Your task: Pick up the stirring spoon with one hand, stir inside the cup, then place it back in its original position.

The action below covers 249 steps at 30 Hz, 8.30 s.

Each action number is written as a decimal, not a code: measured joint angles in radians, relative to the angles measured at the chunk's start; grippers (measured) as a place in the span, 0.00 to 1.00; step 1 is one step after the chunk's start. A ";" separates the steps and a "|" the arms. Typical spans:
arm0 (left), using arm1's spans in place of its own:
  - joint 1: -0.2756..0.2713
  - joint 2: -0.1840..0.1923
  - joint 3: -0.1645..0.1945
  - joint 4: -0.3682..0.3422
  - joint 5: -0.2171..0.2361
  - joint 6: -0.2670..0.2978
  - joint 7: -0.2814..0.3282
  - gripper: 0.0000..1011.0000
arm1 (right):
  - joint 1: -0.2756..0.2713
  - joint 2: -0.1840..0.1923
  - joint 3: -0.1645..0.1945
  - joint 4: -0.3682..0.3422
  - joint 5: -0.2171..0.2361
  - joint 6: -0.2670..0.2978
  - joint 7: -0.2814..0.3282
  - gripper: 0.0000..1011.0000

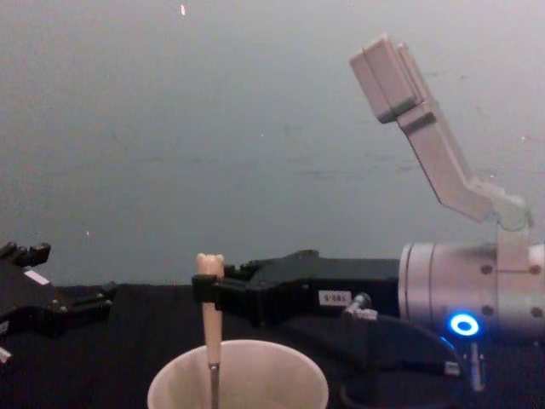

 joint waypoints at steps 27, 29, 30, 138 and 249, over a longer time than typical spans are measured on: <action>0.000 0.000 0.000 0.000 0.000 0.000 0.000 0.99 | -0.031 0.048 0.090 -0.032 -0.003 0.006 -0.006 0.21; 0.000 0.000 0.000 0.000 0.000 0.000 0.000 0.99 | -0.044 0.064 0.095 -0.053 0.006 0.009 0.001 0.21; 0.000 0.000 0.000 0.000 0.000 0.000 0.000 0.99 | -0.048 0.070 0.096 -0.061 0.010 0.011 0.004 0.21; 0.000 0.000 0.000 0.000 0.000 0.000 0.000 0.99 | -0.082 0.073 0.091 -0.172 0.060 0.077 -0.083 0.21; 0.000 0.000 0.000 0.000 0.000 0.000 0.000 0.99 | -0.227 0.218 0.311 -0.307 0.247 0.112 -0.331 0.21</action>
